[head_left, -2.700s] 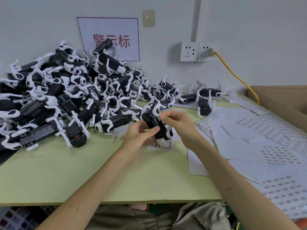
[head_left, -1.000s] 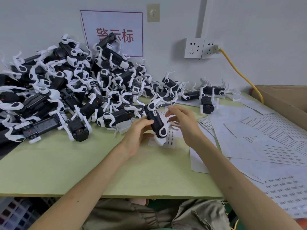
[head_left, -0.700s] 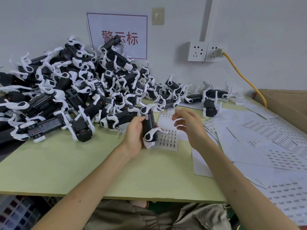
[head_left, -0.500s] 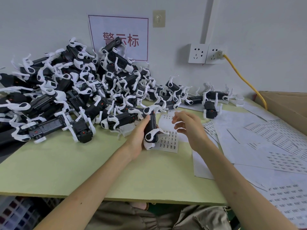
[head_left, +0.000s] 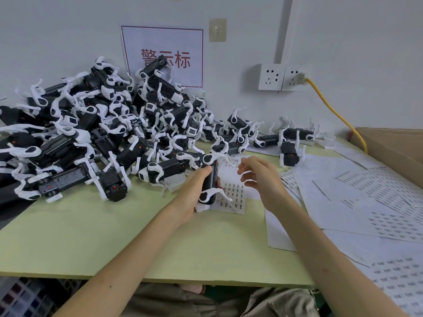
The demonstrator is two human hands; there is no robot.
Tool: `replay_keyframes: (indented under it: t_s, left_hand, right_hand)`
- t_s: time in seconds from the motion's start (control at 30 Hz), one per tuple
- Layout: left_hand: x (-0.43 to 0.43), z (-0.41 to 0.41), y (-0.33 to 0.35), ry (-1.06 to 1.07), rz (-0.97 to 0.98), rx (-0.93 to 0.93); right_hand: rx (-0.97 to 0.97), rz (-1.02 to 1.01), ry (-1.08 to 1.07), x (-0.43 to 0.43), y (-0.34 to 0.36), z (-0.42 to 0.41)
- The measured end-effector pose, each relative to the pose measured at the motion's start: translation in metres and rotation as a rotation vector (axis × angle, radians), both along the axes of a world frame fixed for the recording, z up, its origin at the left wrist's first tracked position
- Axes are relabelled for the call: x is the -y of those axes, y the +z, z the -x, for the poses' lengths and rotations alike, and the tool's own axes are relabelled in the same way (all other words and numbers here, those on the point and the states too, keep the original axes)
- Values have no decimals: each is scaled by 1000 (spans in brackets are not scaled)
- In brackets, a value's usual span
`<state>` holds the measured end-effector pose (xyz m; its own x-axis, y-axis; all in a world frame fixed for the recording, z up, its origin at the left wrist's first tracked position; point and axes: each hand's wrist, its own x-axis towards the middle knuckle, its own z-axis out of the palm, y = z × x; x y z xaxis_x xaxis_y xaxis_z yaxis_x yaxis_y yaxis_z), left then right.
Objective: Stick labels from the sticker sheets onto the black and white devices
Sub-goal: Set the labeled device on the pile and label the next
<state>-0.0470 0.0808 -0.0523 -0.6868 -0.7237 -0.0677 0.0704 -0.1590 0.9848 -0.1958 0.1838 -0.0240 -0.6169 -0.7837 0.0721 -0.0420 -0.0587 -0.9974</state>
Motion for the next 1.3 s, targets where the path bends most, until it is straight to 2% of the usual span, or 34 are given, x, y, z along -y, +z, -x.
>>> replay_keyframes:
  t_s: [0.13,0.27,0.47,0.57,0.73,1.0,1.17,1.3]
  left_hand:
    - [-2,-1,3,1,-105,16]
    - [-4,-4,4,-61,-222,-107]
    - [-3,-5,4,-26,-88,-47]
    - [-6,-9,6,-61,-122,-32]
    - [-7,-8,5,-43,-89,-120]
    - [-6,-8,4,-62,-96,-33]
    - [-6,-3,5,-27,-92,-79]
    - [1,-3,4,-8,-57,-24]
  right_hand:
    - [2,-10,-2,0,0,0]
    - [-2,-23,-6,0,1,-1]
    - [-3,-31,-8,0,1,0]
    - [-2,-28,-4,-1,1,0]
    - [3,-20,0,-1,1,1]
    - [9,-10,1,1,-2,4]
    - [1,-6,-6,2,-5,8]
    - [-24,29,-25,3,-3,8]
